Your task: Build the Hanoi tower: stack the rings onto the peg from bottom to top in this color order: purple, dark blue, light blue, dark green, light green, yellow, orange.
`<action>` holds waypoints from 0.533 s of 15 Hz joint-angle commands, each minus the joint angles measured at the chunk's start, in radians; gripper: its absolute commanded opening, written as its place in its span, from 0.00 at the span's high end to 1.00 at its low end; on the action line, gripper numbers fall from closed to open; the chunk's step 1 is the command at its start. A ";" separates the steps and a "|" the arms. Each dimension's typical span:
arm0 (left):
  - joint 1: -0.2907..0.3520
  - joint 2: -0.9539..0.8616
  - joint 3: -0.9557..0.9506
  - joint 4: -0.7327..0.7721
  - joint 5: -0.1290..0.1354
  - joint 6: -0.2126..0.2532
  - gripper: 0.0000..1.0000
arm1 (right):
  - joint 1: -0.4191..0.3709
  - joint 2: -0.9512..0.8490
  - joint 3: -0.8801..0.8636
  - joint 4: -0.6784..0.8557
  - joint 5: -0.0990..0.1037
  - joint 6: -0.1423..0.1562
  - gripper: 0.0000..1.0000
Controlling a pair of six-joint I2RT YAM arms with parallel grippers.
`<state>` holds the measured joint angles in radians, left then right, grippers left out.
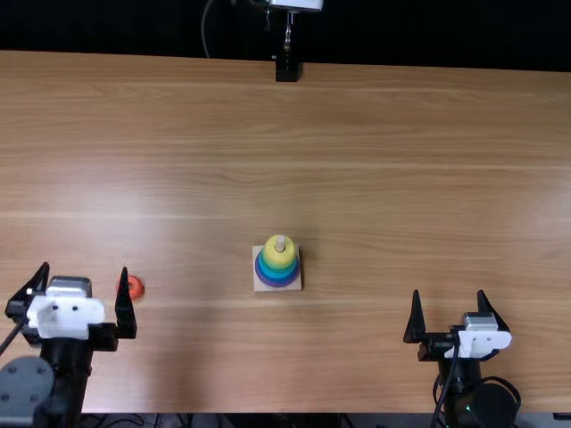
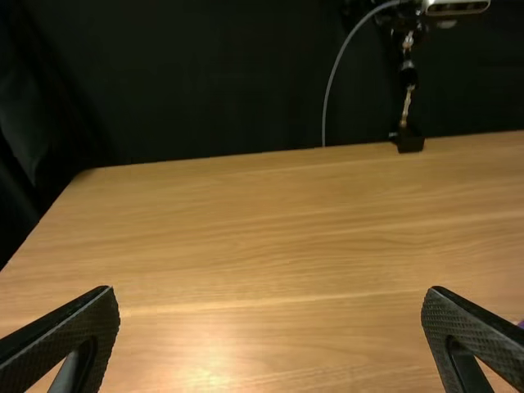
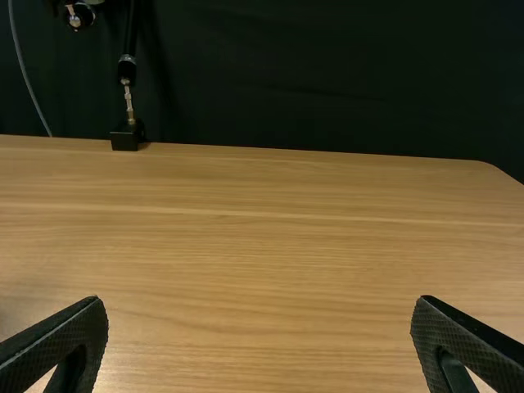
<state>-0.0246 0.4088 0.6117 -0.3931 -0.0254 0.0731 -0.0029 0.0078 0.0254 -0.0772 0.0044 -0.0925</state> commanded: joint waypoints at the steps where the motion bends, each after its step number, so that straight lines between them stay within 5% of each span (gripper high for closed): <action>1: 0.015 0.068 0.085 0.012 0.000 0.026 0.00 | -0.012 -0.008 -0.007 -0.009 0.012 -0.001 0.00; 8: 0.074 0.355 0.146 0.007 -0.002 -0.007 0.00 | -0.012 -0.008 -0.007 -0.009 0.012 -0.001 0.00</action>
<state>0.0345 0.7506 0.7284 -0.3847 -0.0227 0.0738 -0.0029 0.0078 0.0254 -0.0776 0.0044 -0.0929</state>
